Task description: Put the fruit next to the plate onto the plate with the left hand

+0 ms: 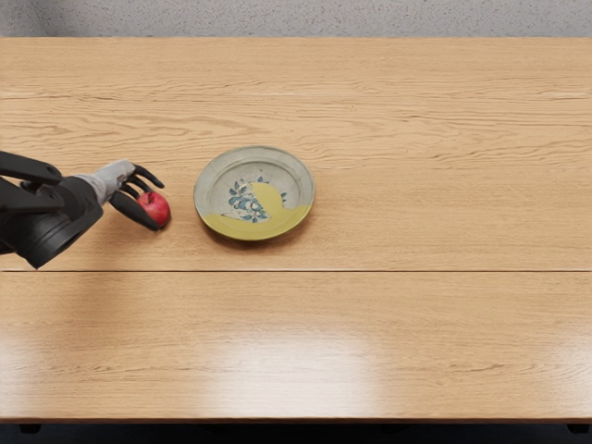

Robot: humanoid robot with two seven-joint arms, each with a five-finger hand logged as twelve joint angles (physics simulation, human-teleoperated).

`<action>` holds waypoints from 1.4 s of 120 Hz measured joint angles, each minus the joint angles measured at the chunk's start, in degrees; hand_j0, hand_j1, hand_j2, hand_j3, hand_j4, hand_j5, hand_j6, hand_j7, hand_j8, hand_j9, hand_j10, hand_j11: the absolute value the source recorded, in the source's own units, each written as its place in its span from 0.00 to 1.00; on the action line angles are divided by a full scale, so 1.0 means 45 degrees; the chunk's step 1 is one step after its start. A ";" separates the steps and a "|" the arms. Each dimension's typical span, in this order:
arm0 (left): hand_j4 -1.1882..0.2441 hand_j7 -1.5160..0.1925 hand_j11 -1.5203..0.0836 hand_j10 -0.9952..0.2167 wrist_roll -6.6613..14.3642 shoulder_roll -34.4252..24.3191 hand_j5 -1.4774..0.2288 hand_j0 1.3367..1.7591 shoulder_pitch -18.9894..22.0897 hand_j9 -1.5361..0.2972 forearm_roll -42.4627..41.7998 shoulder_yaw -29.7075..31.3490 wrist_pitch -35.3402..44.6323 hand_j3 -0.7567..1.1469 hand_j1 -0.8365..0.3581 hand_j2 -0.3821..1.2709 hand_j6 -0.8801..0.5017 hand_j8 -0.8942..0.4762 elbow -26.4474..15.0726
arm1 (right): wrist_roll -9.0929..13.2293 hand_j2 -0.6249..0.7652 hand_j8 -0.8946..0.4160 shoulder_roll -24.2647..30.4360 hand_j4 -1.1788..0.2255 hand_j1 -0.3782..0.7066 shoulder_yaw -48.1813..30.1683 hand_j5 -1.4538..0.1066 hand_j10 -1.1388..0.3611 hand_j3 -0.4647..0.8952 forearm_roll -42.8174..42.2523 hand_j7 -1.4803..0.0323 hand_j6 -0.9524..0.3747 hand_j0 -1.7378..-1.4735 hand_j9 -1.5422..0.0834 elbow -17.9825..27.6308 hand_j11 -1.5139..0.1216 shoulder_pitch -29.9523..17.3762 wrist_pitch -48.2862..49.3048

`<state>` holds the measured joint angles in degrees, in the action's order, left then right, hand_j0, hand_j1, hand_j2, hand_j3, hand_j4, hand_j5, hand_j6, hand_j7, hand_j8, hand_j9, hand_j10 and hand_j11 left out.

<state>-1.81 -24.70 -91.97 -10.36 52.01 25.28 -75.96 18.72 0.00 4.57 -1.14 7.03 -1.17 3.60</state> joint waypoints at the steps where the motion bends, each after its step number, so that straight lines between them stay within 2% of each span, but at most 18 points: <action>1: 0.50 0.52 0.56 0.43 0.0001 0.0000 0.50 0.76 -0.0005 0.50 -0.0002 -0.0004 -0.0001 0.40 0.52 0.33 0.29 0.30 0.0000 | 0.0000 0.45 0.68 0.0000 0.84 0.03 0.0000 0.93 0.76 0.34 0.0000 0.98 0.72 0.30 0.95 0.0000 0.93 0.0001 0.0000; 22: 0.45 0.47 0.51 0.38 0.0012 0.0000 0.45 0.76 0.0028 0.45 -0.0005 -0.0044 -0.0011 0.40 0.48 0.37 0.29 0.30 0.0019 | 0.0000 0.45 0.68 0.0000 0.84 0.03 0.0000 0.93 0.76 0.34 0.0000 0.98 0.72 0.30 0.95 0.0000 0.93 0.0002 0.0000; 30: 0.44 0.46 0.49 0.36 0.0013 0.0000 0.45 0.76 0.0123 0.44 0.0027 -0.0054 -0.0002 0.40 0.49 0.39 0.26 0.29 0.0060 | 0.0000 0.45 0.68 0.0000 0.84 0.03 0.0000 0.93 0.76 0.34 0.0000 0.98 0.72 0.30 0.95 0.0000 0.93 -0.0003 0.0000; 59: 0.43 0.45 0.48 0.35 0.0002 0.0000 0.42 0.76 0.0141 0.43 -0.0005 -0.0189 -0.0041 0.40 0.48 0.42 0.28 0.29 0.0104 | 0.0000 0.45 0.68 0.0000 0.84 0.03 0.0000 0.93 0.76 0.34 0.0000 0.98 0.72 0.30 0.95 0.0000 0.93 -0.0002 0.0000; 73: 0.41 0.45 0.47 0.34 -0.0002 0.0111 0.44 0.75 0.0299 0.42 0.0048 -0.0326 -0.0016 0.40 0.52 0.35 0.27 0.30 0.0130 | 0.0000 0.45 0.68 0.0000 0.84 0.03 0.0000 0.93 0.76 0.34 0.0000 0.98 0.72 0.30 0.95 0.0000 0.93 0.0003 0.0000; 82: 0.41 0.44 0.46 0.34 0.0002 0.0152 0.43 0.75 0.0296 0.41 0.0031 -0.0361 -0.0023 0.40 0.53 0.37 0.28 0.30 0.0141 | 0.0000 0.45 0.68 0.0000 0.84 0.03 0.0000 0.93 0.76 0.34 0.0000 0.98 0.72 0.30 0.95 0.0000 0.93 0.0001 0.0000; 105: 0.41 0.43 0.45 0.33 -0.0016 0.0083 0.40 0.76 0.0161 0.40 -0.0014 -0.0583 -0.0054 0.40 0.48 0.44 0.29 0.30 0.0187 | 0.0000 0.45 0.68 0.0000 0.84 0.03 0.0000 0.93 0.76 0.34 0.0000 0.98 0.72 0.30 0.95 0.0000 0.93 -0.0003 0.0000; 142: 0.42 0.43 0.47 0.33 -0.0011 0.0191 0.40 0.76 -0.1420 0.42 -0.0224 -0.0591 -0.0263 0.40 0.45 0.45 0.31 0.32 0.0100 | 0.0000 0.45 0.68 0.0000 0.84 0.03 0.0000 0.93 0.76 0.34 0.0000 0.98 0.72 0.30 0.95 0.0000 0.93 -0.0002 0.0000; 168: 0.42 0.43 0.47 0.33 0.0016 0.2087 0.40 0.76 -0.2295 0.42 -0.0842 -0.0556 -0.0513 0.40 0.44 0.46 0.31 0.33 0.0063 | 0.0000 0.45 0.68 0.0000 0.84 0.03 0.0000 0.93 0.76 0.34 0.0000 0.98 0.72 0.30 0.95 0.0000 0.93 -0.0002 0.0000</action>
<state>-1.74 -15.31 -102.30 -14.15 49.51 22.97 -75.68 18.72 0.00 4.57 -1.14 7.03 -1.18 3.60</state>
